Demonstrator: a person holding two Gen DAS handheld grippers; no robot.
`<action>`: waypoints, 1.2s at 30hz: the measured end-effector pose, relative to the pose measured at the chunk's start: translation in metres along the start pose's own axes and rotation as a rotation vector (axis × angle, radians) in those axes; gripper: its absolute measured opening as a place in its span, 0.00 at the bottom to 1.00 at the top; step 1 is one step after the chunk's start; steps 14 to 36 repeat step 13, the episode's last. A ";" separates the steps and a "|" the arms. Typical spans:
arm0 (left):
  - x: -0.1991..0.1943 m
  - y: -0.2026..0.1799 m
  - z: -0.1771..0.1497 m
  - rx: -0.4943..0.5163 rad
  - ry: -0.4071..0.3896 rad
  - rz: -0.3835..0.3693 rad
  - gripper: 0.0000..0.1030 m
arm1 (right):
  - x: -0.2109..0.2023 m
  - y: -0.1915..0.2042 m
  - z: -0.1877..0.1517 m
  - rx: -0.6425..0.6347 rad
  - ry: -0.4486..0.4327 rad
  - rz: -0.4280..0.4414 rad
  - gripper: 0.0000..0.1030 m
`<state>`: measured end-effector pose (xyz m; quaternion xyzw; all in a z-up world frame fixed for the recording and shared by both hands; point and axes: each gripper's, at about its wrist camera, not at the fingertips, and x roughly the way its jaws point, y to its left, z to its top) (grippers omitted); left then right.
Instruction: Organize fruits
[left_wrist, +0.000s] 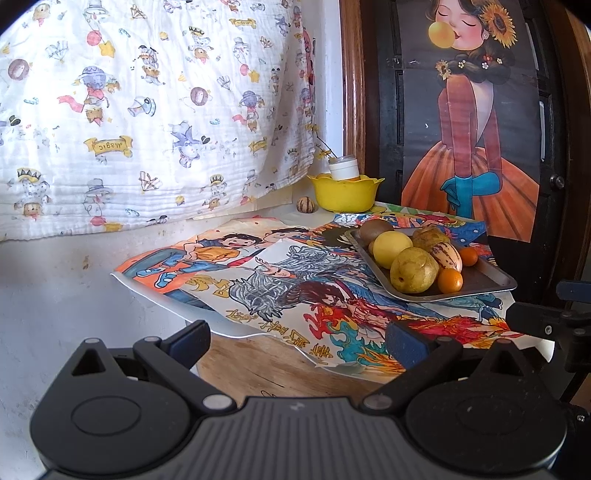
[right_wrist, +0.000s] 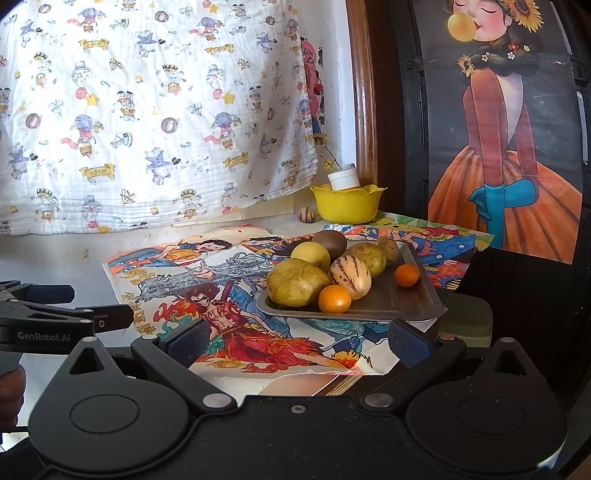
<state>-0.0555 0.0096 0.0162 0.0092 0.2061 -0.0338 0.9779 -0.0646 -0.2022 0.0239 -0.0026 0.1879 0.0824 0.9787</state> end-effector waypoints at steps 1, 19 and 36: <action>0.000 0.000 0.000 0.000 0.000 0.000 1.00 | 0.000 0.000 0.000 0.000 0.000 0.000 0.99; 0.000 0.000 0.000 0.000 0.000 0.000 1.00 | 0.000 0.001 0.000 0.000 0.002 0.000 0.99; 0.000 0.000 0.000 0.000 0.000 0.000 1.00 | 0.000 0.001 0.000 0.000 0.002 0.000 0.99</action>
